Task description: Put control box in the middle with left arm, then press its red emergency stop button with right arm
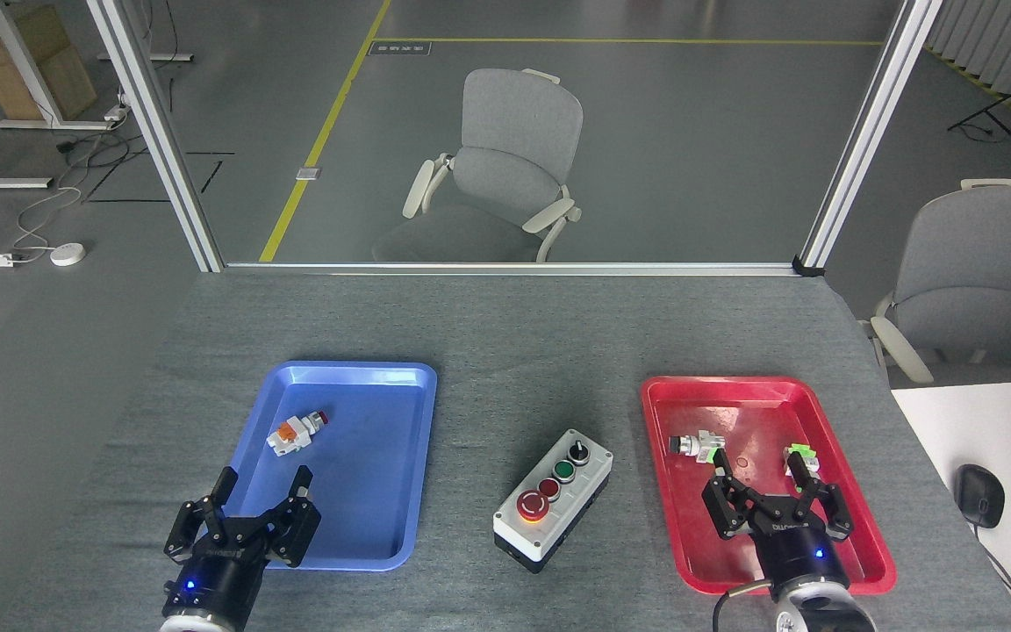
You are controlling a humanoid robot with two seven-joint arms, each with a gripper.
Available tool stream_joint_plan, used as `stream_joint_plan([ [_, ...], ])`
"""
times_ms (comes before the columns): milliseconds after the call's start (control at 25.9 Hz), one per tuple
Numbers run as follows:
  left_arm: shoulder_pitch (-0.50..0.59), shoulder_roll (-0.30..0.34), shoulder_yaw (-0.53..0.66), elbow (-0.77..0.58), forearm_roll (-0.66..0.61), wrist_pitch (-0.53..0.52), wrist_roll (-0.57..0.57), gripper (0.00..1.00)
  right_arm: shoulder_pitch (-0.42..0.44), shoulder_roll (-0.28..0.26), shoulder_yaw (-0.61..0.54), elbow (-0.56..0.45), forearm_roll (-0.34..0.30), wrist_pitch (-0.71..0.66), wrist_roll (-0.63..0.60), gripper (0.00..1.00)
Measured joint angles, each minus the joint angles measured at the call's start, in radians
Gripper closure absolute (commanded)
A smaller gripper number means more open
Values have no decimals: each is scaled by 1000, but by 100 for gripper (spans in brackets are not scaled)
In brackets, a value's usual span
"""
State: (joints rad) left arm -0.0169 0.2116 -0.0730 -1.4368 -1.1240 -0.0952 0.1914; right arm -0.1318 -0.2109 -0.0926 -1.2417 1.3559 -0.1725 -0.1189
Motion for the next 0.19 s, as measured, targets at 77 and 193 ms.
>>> stream_joint_plan([
  [77, 0, -1, 1, 0, 0, 0, 1, 0, 5, -2, -2, -2, 0, 0, -6, 0],
  [193, 0, -1, 1, 1, 0, 0, 3, 0, 6, -5, -6, -3, 3, 2, -35, 0],
])
